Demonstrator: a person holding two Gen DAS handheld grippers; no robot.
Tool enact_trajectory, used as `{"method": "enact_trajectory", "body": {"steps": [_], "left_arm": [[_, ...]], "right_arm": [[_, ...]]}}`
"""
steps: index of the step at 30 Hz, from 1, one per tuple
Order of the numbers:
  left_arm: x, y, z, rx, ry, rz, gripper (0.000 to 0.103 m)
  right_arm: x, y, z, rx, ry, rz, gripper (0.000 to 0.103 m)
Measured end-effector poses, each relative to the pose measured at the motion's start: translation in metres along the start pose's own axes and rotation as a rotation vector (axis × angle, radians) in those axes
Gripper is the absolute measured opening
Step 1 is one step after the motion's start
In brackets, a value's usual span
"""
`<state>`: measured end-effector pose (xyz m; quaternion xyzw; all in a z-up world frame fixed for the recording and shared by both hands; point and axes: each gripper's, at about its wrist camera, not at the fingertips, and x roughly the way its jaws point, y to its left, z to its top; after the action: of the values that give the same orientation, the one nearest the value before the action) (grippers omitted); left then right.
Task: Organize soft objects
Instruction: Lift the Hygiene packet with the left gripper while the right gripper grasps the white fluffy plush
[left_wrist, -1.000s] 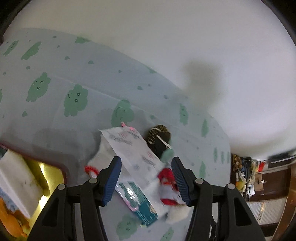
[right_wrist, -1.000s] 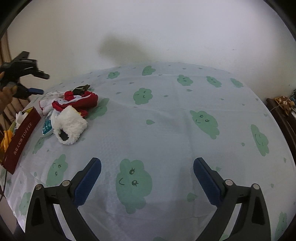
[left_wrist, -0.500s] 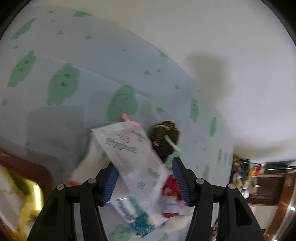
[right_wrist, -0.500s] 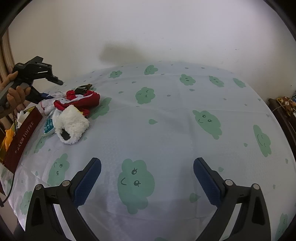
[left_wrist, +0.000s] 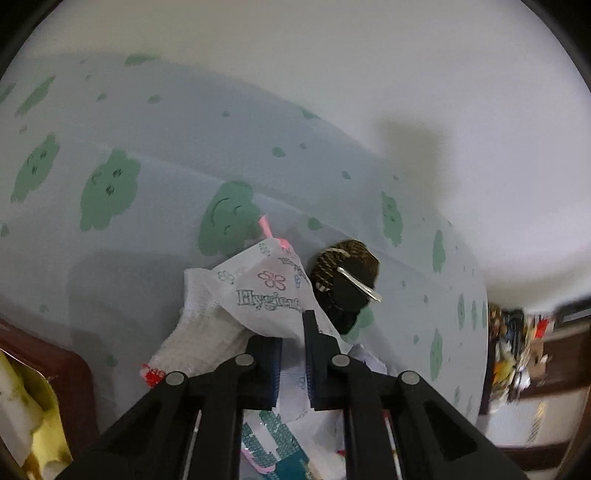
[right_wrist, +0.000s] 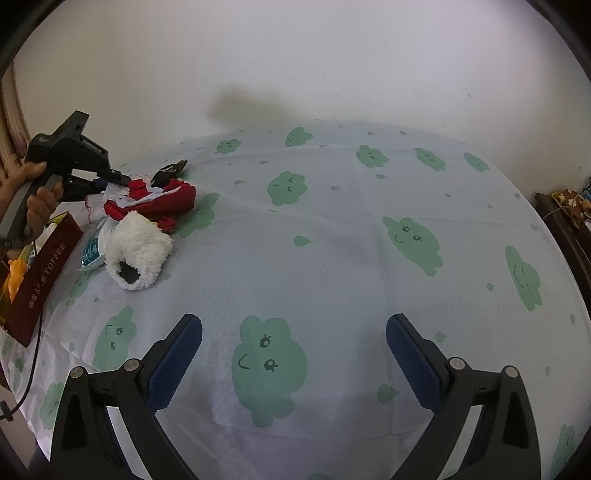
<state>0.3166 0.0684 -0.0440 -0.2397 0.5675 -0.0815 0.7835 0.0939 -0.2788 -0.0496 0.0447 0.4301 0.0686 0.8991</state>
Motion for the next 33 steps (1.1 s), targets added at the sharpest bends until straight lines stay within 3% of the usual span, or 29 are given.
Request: {"method": "enact_trajectory", "body": {"steps": [2,3,5,7,10,19,23,29,33], "left_arm": [[-0.011,0.000,-0.007,0.009,-0.041,-0.020,0.010],[-0.020,-0.002,-0.012,0.009,-0.073,-0.065,0.010],[-0.040,-0.007,-0.026,0.039,-0.132,-0.068,0.010],[-0.066,-0.013,-0.049,0.075,-0.186,-0.111,0.010],[-0.093,-0.020,-0.083,0.136,-0.225,-0.119,0.010],[-0.120,0.006,-0.181,0.116,-0.218,-0.139,0.010],[-0.123,0.016,-0.215,0.134,-0.209,-0.113,0.010],[-0.128,0.021,-0.240,0.166,-0.202,-0.114,0.010],[-0.133,0.023,-0.251,0.168,-0.198,-0.128,0.010]], "right_arm": [[0.000,0.000,0.000,0.000,-0.001,0.000,0.099],[0.001,0.000,0.000,0.000,0.000,-0.001,0.099],[0.002,-0.001,0.000,0.001,0.005,-0.001,0.099],[0.003,-0.001,0.000,0.000,0.006,0.000,0.099],[0.003,-0.001,0.000,0.001,0.006,-0.001,0.099],[0.003,0.000,0.000,-0.002,0.006,-0.001,0.100],[-0.009,0.004,-0.001,-0.028,-0.042,0.046,0.100],[-0.017,0.056,0.013,-0.096,-0.054,0.210,0.100],[-0.004,0.092,0.021,-0.161,-0.051,0.210,0.100]]}}
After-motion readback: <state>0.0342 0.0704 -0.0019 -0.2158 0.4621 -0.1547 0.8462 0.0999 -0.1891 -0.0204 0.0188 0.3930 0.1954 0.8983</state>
